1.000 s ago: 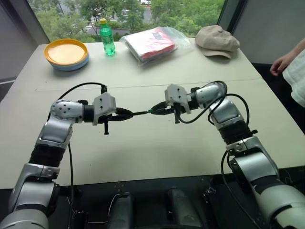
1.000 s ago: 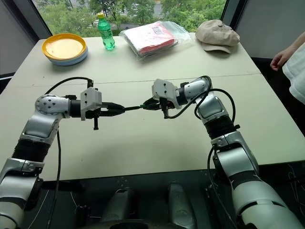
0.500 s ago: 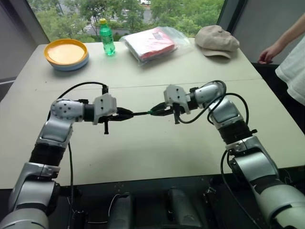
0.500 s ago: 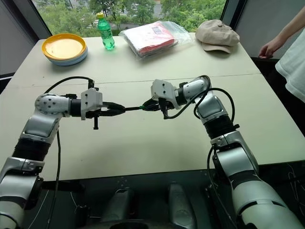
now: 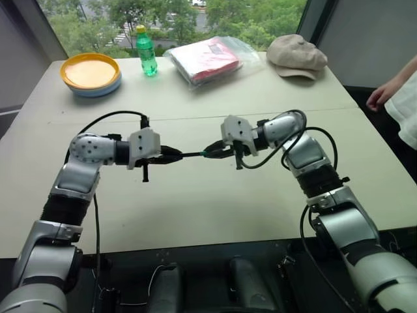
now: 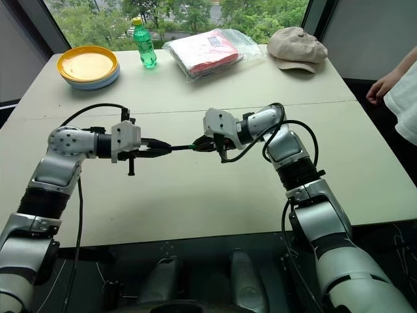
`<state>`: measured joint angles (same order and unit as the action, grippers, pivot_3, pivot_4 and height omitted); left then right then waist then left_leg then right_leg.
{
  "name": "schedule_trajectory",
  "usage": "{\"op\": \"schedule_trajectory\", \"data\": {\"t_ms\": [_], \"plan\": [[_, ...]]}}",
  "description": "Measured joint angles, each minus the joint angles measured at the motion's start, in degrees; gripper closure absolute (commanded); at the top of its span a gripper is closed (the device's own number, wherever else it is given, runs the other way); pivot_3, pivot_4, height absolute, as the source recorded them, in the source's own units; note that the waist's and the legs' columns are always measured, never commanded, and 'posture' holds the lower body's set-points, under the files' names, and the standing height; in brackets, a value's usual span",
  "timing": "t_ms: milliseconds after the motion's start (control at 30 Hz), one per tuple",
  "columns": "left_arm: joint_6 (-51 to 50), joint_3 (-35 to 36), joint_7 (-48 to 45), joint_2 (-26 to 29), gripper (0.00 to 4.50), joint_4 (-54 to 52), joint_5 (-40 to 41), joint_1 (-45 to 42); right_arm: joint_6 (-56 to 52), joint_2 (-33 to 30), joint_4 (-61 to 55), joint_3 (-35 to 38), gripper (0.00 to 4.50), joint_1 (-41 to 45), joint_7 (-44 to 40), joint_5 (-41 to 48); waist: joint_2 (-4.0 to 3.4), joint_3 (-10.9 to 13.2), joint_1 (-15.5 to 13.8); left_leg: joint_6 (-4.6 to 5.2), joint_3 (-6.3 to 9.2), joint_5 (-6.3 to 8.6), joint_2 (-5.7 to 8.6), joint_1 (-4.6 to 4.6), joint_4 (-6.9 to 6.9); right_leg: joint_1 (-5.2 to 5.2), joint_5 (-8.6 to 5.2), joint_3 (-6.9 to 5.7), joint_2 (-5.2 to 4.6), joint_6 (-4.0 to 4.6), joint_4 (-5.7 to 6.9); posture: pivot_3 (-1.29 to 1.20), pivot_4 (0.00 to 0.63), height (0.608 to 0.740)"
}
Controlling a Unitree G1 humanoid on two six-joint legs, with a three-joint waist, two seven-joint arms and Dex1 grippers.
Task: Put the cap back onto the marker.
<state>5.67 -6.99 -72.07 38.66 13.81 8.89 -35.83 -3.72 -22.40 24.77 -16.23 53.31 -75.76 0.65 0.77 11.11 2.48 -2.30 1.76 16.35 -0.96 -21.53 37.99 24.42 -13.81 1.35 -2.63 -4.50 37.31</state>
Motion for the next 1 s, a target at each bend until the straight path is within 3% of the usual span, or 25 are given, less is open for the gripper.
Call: {"op": "schedule_trajectory", "data": {"t_ms": [1000], "plan": [[0.78, 0.03, -0.54, 0.69, 4.5, 2.13, -2.38, 0.71, -1.91, 1.76, -4.4, -2.8, 4.47, -0.92, 3.55, -4.28, 0.0, 0.0, 0.05, 0.0, 0.01, 0.0, 0.0, -0.01, 0.0, 0.02, 0.0, -0.01, 0.0, 0.0, 0.01, 0.0, 0.15, 0.74]]}}
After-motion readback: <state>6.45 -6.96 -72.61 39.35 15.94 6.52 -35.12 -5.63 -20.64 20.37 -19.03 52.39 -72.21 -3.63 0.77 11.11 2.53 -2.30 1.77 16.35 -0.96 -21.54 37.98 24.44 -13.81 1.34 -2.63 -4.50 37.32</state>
